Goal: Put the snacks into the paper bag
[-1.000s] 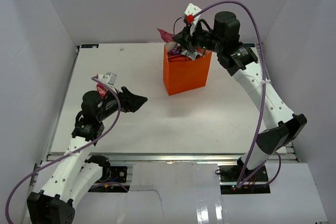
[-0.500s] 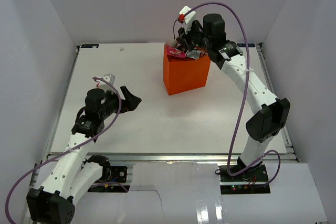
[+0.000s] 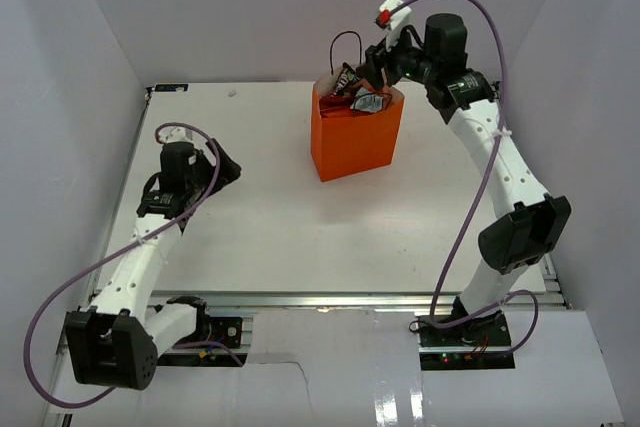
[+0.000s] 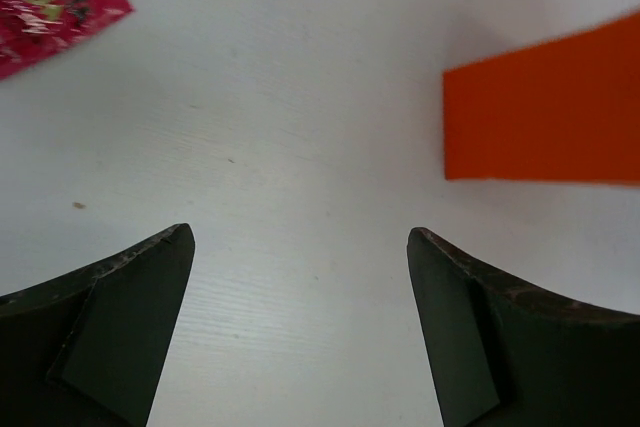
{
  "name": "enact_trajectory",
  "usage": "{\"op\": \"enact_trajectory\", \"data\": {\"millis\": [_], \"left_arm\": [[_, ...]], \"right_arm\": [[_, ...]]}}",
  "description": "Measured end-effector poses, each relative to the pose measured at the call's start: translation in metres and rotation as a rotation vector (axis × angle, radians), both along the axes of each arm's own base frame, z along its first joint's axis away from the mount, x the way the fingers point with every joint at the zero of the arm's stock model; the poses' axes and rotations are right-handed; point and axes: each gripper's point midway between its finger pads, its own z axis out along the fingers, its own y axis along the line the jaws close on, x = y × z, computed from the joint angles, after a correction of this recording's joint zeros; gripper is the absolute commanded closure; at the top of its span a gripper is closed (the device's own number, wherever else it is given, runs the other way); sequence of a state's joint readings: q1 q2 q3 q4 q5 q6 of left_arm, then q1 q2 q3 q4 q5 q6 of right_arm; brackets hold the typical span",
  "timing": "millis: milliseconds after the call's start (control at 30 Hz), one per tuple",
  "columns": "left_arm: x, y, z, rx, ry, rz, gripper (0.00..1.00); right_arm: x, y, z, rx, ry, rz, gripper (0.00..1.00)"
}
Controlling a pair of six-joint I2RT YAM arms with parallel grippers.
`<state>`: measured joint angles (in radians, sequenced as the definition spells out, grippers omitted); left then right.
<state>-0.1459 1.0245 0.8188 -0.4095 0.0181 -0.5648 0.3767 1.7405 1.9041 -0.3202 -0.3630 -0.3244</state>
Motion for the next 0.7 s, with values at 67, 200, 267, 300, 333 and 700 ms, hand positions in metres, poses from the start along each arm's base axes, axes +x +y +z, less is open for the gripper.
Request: {"op": "enact_trajectory", "data": {"millis": [67,200,267,300,333,700], "left_arm": [[0.014,0.031,-0.009,-0.004,0.039,0.133,0.02],[0.026,0.103,-0.048,-0.03,0.199,0.472,0.02],[0.036,0.123,-0.063,-0.052,0.278,0.586,0.02],[0.045,0.133,-0.07,-0.068,0.312,0.632,0.02],[0.055,0.14,-0.075,-0.082,0.334,0.664,0.02],[0.124,0.175,-0.135,-0.013,0.497,0.622,0.02]], "right_arm": [[-0.009,-0.014,0.013,0.012,-0.012,0.012,0.34],[-0.044,-0.065,0.033,0.047,-0.049,-0.012,0.23],[-0.063,-0.093,0.016,0.059,-0.007,-0.032,0.2],[-0.068,-0.105,0.003,0.063,0.021,-0.047,0.18],[-0.072,-0.118,-0.015,0.067,0.058,-0.064,0.17],[-0.153,-0.124,-0.176,0.094,0.486,-0.002,0.15]]}}
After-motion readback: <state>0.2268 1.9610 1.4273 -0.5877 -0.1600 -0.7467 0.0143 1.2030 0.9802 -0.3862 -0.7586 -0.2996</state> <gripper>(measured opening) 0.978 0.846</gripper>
